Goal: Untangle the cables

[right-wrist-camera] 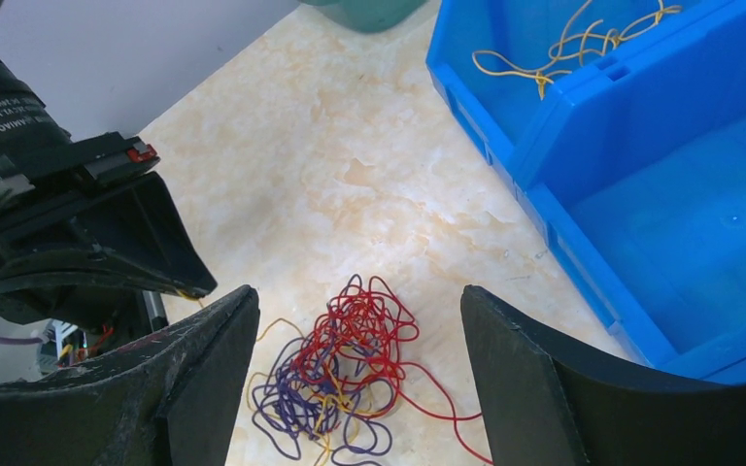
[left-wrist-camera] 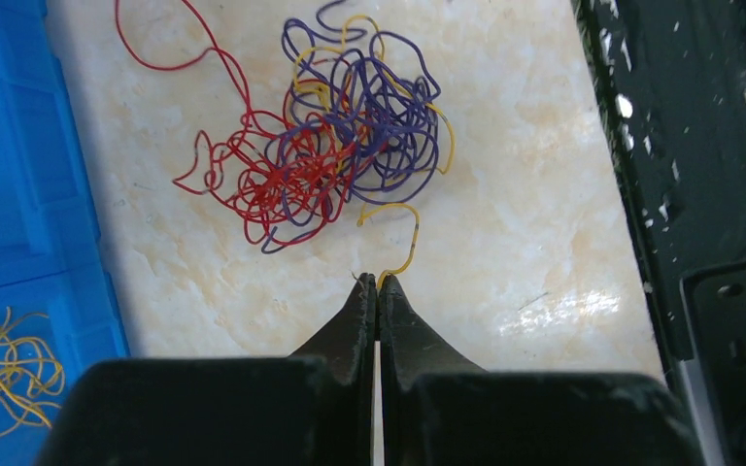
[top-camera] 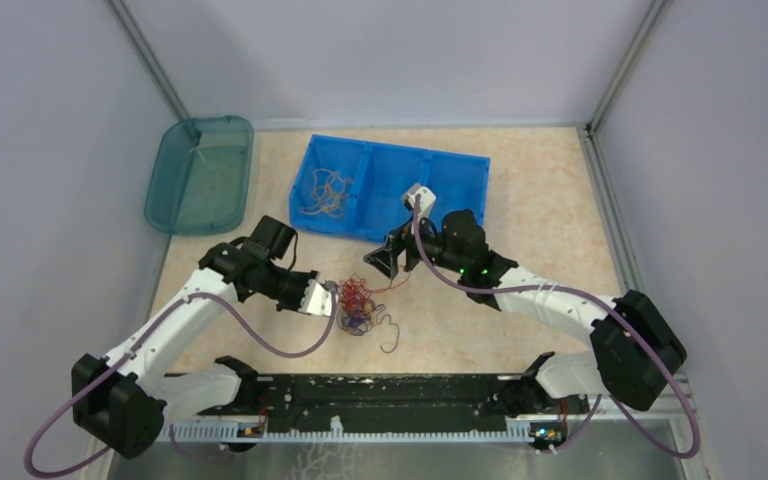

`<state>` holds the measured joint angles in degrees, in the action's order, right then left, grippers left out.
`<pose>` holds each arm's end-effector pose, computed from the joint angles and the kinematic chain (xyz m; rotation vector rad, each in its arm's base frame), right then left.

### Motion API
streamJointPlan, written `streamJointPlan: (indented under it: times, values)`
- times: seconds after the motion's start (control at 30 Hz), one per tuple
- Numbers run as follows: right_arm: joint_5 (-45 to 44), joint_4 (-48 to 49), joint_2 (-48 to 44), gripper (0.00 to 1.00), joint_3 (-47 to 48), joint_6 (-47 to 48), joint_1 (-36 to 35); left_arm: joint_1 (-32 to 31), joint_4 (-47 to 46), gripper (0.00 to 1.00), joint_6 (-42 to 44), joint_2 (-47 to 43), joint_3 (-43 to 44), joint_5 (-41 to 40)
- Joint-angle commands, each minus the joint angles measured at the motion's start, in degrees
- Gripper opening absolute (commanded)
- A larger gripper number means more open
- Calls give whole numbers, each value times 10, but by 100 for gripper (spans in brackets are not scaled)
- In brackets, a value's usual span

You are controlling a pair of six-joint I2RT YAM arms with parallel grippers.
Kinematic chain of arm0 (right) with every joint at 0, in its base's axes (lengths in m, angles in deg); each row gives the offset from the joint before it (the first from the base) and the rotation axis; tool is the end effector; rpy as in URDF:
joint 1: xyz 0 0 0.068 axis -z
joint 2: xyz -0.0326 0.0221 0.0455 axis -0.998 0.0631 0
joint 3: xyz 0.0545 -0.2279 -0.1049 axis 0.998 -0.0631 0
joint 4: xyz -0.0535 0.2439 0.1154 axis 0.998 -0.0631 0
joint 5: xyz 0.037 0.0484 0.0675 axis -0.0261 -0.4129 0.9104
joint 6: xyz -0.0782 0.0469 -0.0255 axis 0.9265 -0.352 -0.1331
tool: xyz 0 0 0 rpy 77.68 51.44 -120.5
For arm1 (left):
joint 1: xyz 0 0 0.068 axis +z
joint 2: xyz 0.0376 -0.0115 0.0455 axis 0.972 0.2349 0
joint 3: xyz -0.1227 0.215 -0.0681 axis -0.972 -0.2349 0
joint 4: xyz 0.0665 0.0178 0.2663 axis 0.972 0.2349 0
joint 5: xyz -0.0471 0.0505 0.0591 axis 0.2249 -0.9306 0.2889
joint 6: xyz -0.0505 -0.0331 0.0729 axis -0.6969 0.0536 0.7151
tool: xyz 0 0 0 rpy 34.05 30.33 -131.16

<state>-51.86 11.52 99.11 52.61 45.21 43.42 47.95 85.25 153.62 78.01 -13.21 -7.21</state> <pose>0.2389 0.2613 0.2283 -0.6851 1.7337 1.0289 0.1707 -0.1476 0.1925 2.1579 1.3023 -0.4873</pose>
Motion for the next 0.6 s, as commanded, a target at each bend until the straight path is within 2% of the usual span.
streamJointPlan:
  times: [0.0,0.13,0.27,0.37,0.57]
  values:
    - [10,45,-8,77,14,-2,-5,-3,43,0,-95,11,42,68]
    - [15,56,-12,77,7,-4,-5,-1,71,0,-164,35,96,94]
    - [48,90,-24,82,-10,7,-5,0,117,0,-212,68,203,122]
    - [94,155,-33,84,-29,8,-5,1,110,0,-259,76,282,141]
    - [154,256,-41,85,-43,-25,-5,1,44,1,-381,74,356,163]
